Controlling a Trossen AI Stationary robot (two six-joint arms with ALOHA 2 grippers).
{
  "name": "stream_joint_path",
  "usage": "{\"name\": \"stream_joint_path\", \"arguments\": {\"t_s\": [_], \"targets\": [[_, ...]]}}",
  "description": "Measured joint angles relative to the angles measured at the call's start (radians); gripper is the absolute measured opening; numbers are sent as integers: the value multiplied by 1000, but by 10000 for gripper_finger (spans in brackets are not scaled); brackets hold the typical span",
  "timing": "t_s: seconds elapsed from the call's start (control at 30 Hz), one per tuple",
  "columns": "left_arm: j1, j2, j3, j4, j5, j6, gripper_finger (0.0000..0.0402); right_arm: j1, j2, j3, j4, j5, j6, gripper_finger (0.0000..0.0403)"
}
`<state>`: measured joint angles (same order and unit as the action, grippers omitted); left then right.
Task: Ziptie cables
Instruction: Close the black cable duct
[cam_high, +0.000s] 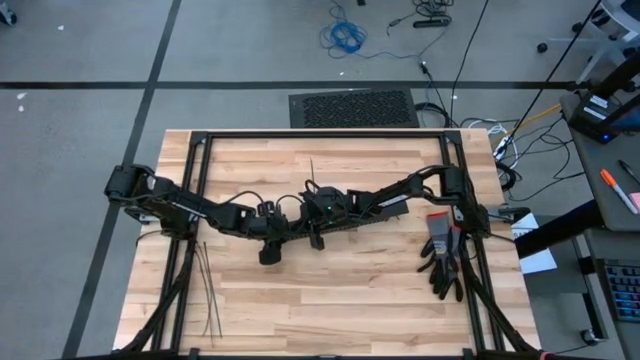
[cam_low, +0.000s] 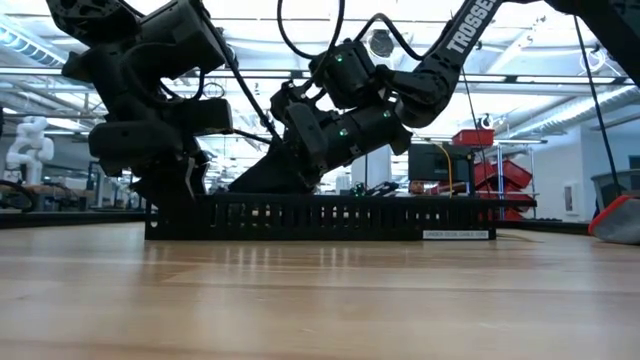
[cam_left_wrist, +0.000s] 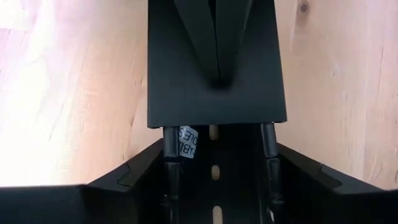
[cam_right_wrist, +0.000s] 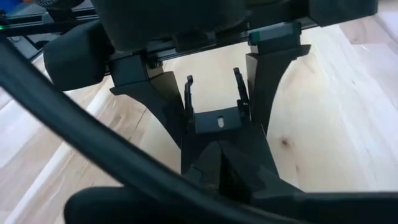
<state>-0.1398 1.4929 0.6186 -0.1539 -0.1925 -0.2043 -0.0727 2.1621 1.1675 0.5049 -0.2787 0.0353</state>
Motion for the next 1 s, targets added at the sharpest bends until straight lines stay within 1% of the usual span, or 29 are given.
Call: {"name": "stream_joint_path", "arguments": {"t_s": [0.13, 0.3, 0.5, 0.57, 0.67, 0.73, 0.83, 0.9, 1.0], "targets": [[0, 1, 0, 13, 2, 1, 243, 4, -39, -2, -18, 0, -17, 6], [0, 0, 9, 38, 0, 4, 244, 21, -124, -5, -45, -5, -62, 36], [0, -1, 45, 21, 1, 35, 245, 43, -220, -3, -159, 0, -105, 69], [0, -1, 55, 23, 25, 45, 245, 46, -243, -1, -197, 16, -106, 73], [2, 3, 57, 40, 116, 51, 246, 50, -257, -1, -260, 27, -100, 74], [4, 23, 57, 51, 147, 54, 250, 55, -258, -1, -300, 56, -80, 71], [6, 48, 56, 48, 145, 54, 262, 62, -258, -1, -378, 95, -53, 59], [7, 64, 57, 59, 127, 51, 269, 73, -258, -3, -415, 141, -45, 50], [12, 82, 57, 75, 112, 37, 273, 92, -258, -10, -422, 159, -30, 35]]}}
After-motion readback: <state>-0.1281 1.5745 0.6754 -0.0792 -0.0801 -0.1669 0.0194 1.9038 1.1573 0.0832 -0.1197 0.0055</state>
